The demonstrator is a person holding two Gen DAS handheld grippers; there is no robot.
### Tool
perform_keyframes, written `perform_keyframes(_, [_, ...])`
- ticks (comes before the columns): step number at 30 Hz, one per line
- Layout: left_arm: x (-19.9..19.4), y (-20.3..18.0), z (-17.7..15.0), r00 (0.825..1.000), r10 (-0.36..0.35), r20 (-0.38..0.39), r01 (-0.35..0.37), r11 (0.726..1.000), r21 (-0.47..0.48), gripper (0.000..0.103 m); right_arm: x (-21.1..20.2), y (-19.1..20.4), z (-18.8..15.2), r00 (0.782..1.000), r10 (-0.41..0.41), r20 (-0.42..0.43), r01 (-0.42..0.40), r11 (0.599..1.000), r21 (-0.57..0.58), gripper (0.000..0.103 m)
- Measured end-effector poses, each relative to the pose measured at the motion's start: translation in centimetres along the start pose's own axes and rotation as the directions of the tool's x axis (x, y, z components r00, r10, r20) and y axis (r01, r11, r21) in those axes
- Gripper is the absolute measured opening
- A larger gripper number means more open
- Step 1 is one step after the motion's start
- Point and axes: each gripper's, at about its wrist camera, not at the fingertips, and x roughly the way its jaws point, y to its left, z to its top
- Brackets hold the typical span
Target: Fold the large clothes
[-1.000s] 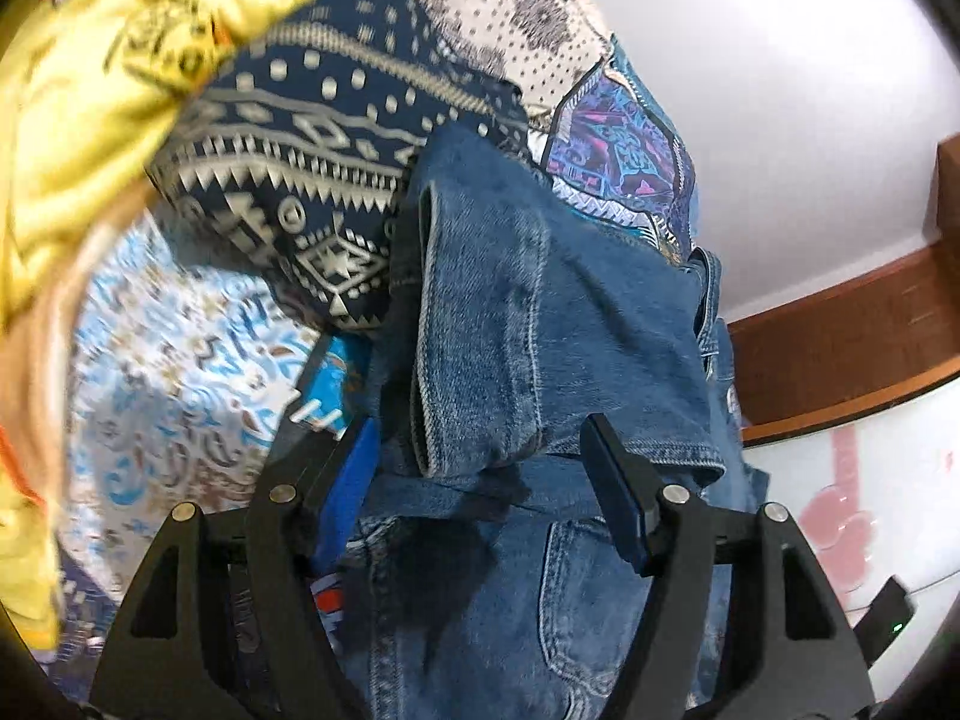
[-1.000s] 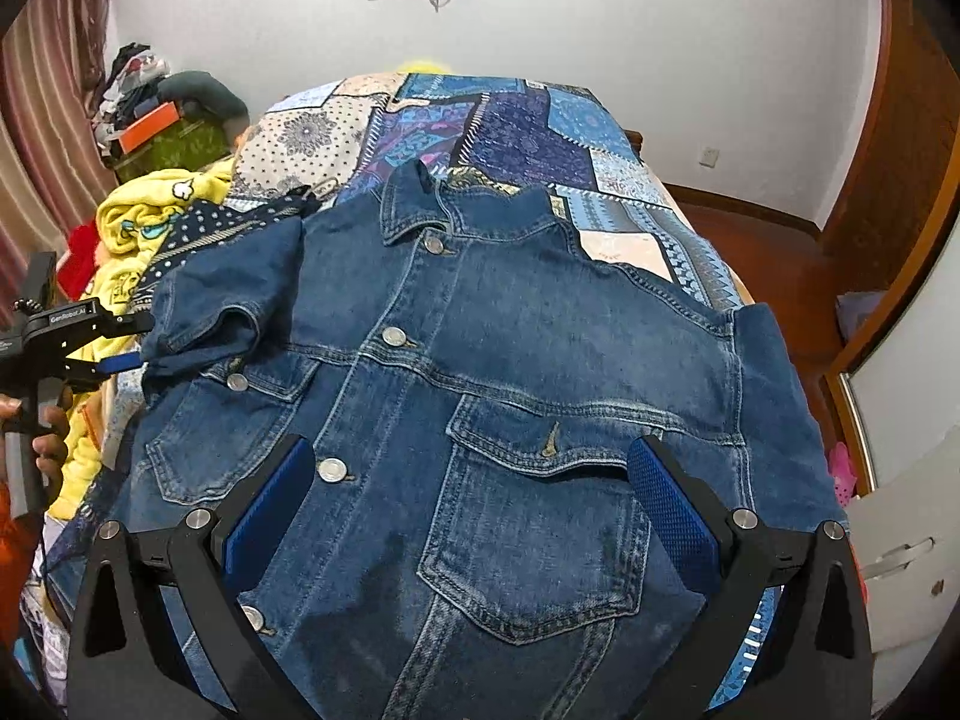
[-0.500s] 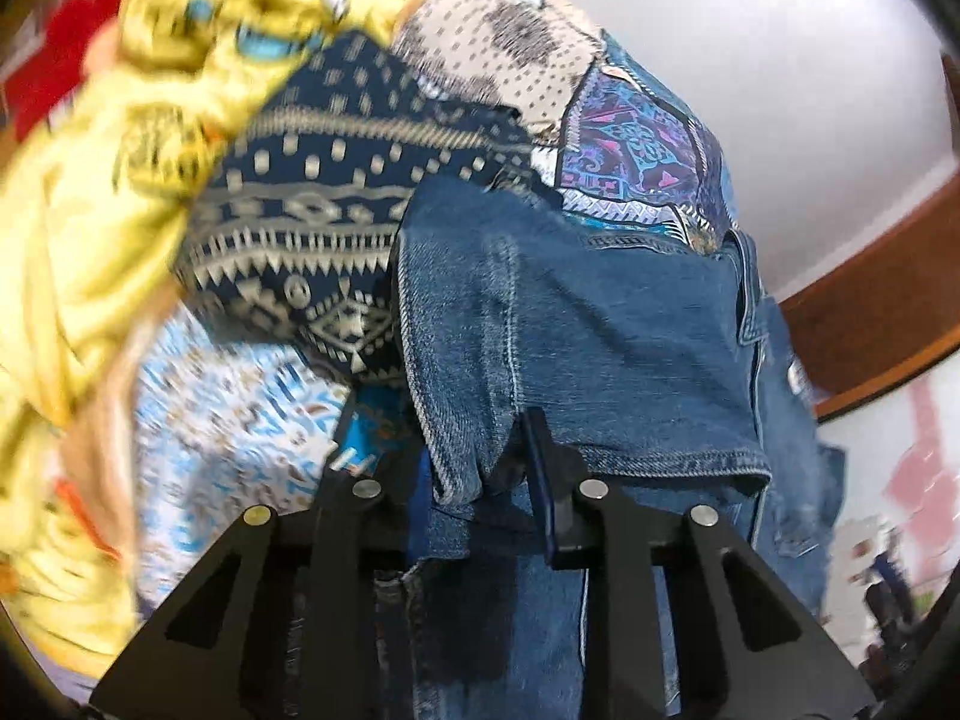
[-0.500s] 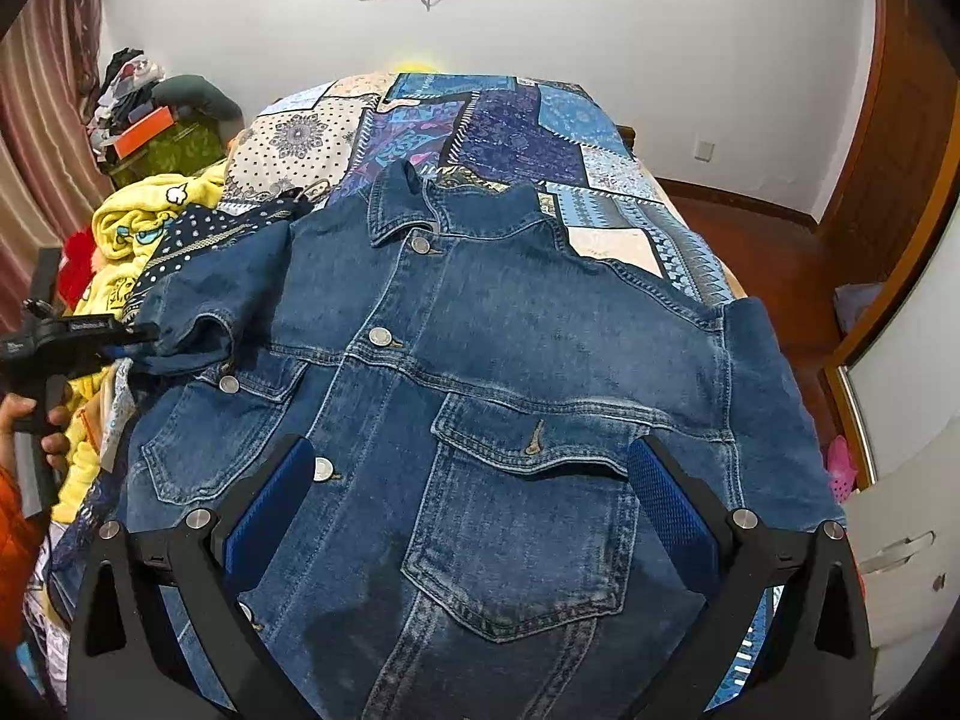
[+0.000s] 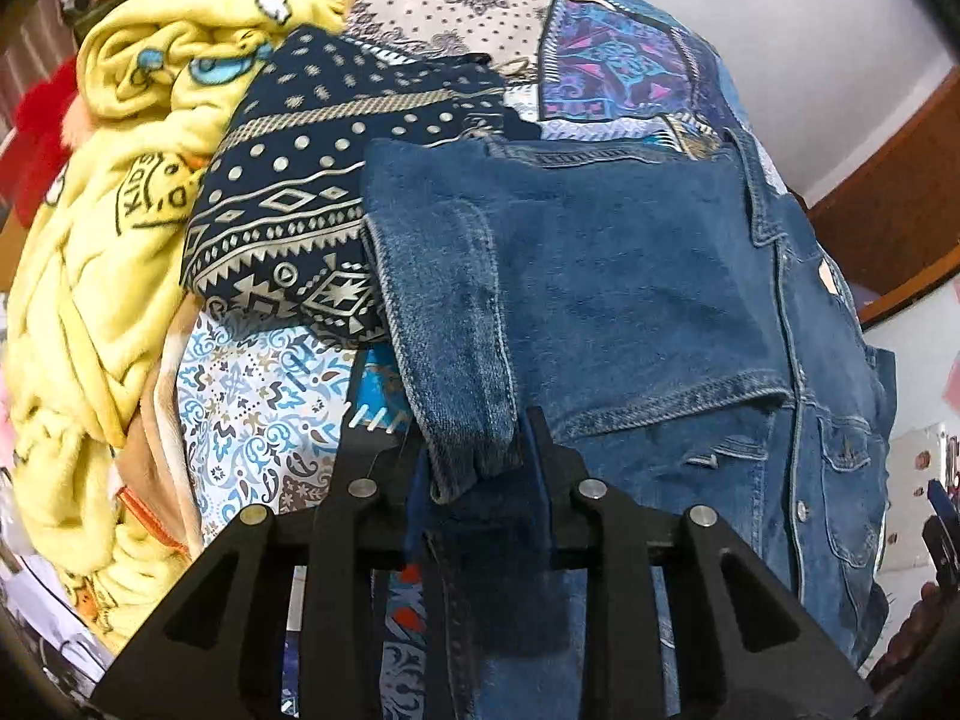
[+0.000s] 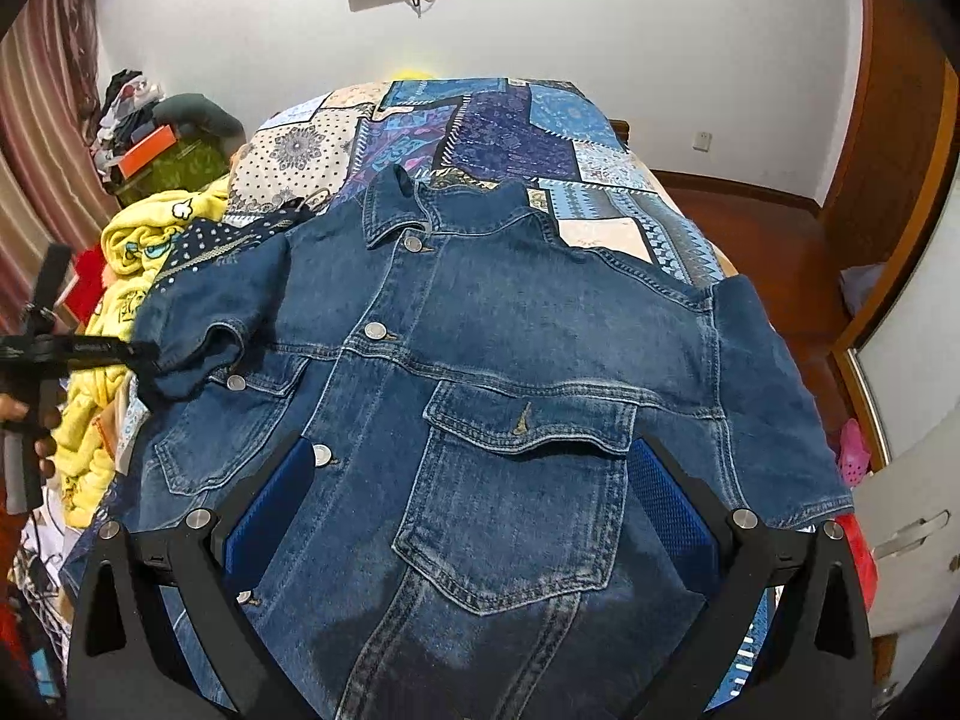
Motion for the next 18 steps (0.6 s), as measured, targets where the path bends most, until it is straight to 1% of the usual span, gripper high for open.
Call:
perform_keyframes(4, [-0.9,0.2,0.1,0.999,0.005,0.036,-0.005,1.000,-0.002,0.027,-0.1,-0.2,-0.1,1.000,0.000,0.000,0.000,1.000,0.006,0.103])
perform_keyframes(6, [-1.9,-0.1,0.1,0.998,0.027,0.058,-0.029,0.999,0.021,0.022,0.0,-0.4,-0.2,1.000,-0.001,-0.004,0.001,1.000,0.010,0.103])
perform_keyframes(7, [-2.4,-0.4,0.2,0.997,0.035,0.070,-0.038,0.999,0.038,0.008,0.1,-0.4,-0.2,1.000,0.001,-0.007,-0.001,1.000,0.013,0.103])
perform_keyframes(8, [-3.0,-0.7,0.3,0.996,0.046,0.082,-0.051,0.997,0.060,0.006,0.2,-0.4,-0.3,1.000,0.003,-0.008,-0.003,1.000,0.015,0.103])
perform_keyframes(11, [-4.6,-1.5,0.7,0.992,0.042,0.122,-0.052,0.995,0.086,0.005,0.5,-0.4,-0.4,1.000,0.013,-0.016,-0.013,1.000,0.025,0.103])
perform_keyframes(15, [-7.3,-3.4,1.8,0.980,0.036,0.196,-0.063,0.989,0.134,0.004,0.6,-0.4,-0.4,1.000,0.018,-0.014,-0.018,1.000,0.025,0.103])
perform_keyframes(17, [-8.1,-4.7,2.6,0.974,0.021,0.225,-0.056,0.987,0.151,0.004,0.5,-0.5,-0.4,1.000,0.019,-0.009,-0.019,1.000,0.024,0.103])
perform_keyframes(18, [-8.9,-5.8,3.0,0.968,0.004,0.252,-0.047,0.985,0.168,0.004,0.4,-0.6,-0.4,1.000,0.019,-0.005,-0.018,1.000,0.025,0.103])
